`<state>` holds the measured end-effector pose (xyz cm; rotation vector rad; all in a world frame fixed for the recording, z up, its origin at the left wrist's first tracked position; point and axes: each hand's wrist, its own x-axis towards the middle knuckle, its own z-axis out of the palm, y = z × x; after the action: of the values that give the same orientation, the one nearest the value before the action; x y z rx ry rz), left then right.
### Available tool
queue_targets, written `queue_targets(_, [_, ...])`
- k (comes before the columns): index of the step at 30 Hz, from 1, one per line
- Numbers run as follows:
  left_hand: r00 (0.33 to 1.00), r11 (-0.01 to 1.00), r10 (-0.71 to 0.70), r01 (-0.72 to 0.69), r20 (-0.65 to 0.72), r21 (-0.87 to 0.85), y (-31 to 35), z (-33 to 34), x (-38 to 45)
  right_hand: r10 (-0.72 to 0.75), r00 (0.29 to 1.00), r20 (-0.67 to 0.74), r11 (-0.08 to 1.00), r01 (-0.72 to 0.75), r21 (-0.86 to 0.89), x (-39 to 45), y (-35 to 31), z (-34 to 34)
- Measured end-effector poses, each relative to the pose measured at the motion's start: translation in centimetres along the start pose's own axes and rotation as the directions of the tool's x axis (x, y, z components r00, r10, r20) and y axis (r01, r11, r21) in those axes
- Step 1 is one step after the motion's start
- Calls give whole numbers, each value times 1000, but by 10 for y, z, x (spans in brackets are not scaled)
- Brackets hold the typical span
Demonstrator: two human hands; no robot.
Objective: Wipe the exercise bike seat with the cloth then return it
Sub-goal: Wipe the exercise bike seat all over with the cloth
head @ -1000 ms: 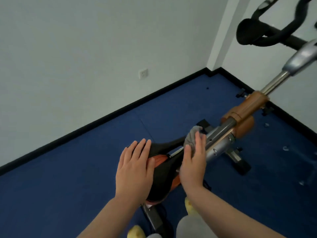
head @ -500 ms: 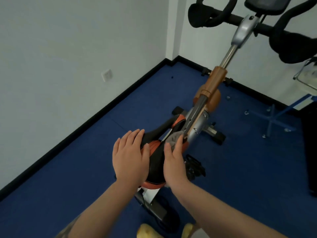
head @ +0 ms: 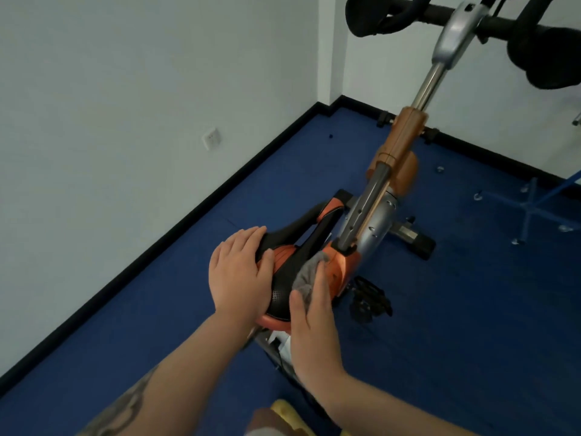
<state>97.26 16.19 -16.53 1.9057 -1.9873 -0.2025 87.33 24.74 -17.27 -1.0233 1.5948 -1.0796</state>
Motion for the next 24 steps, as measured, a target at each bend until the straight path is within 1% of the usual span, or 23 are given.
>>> queue_targets(1, [1000, 1000, 1, -1, -5, -3, 0, 0, 0, -29, 1000, 4, 1000, 29, 2, -11, 2, 2])
queue_targets(3, [1000, 1000, 1, -1, -9, -8, 0, 0, 0, -10, 1000, 23, 999, 9, 36, -6, -1, 0])
queue_targets(4, [1000, 1000, 1, -1, -9, -8, 0, 0, 0, 26, 999, 36, 998, -28, 64, 8, -4, -2])
queue_targets(7, [1000, 1000, 4, -4, -4, -10, -1, 2, 0, 221, 973, 63, 965, -227, 129, 60, -14, -16])
queue_targets(8, [1000, 1000, 7, -7, 0, -10, -1, 2, 0, 253, 966, 54, 957, -259, 133, 66, -14, -17])
queue_targets(10, [1000, 1000, 14, -14, 20, -11, -2, 2, 1, 234, 972, 19, 964, -234, 124, 54, -10, -12])
queue_targets(12, [998, 999, 36, -36, 47, 1, -3, 2, 1, 159, 987, -37, 979, -153, 134, 24, -1, 1])
queue_targets(14, [993, 996, 87, -89, 79, 26, -6, 1, 1, 108, 989, -100, 980, -89, 181, 1, 2, 13])
queue_targets(15, [988, 991, 123, -127, 94, 35, -9, 0, 1, 110, 987, -117, 980, -87, 180, -1, 1, 16])
queue_targets(17, [964, 971, 225, -234, 143, 47, -17, -3, 4, 158, 979, -129, 976, -135, 170, 14, -5, 13])
queue_targets(19, [913, 936, 344, -352, 219, -5, -28, -8, 15, 246, 959, -140, 960, -222, 169, 41, -14, 6])
queue_targets(21, [852, 898, 441, -417, 284, -142, -37, -12, 31, 303, 937, -174, 944, -269, 192, 56, -19, 1])
queue_targets(23, [802, 858, 505, -424, 319, -291, -43, -14, 46, 292, 926, -239, 945, -240, 223, 49, -19, 9])
queue_targets(24, [790, 839, 528, -430, 311, -333, -45, -13, 50, 278, 919, -281, 948, -215, 233, 39, -15, 16])
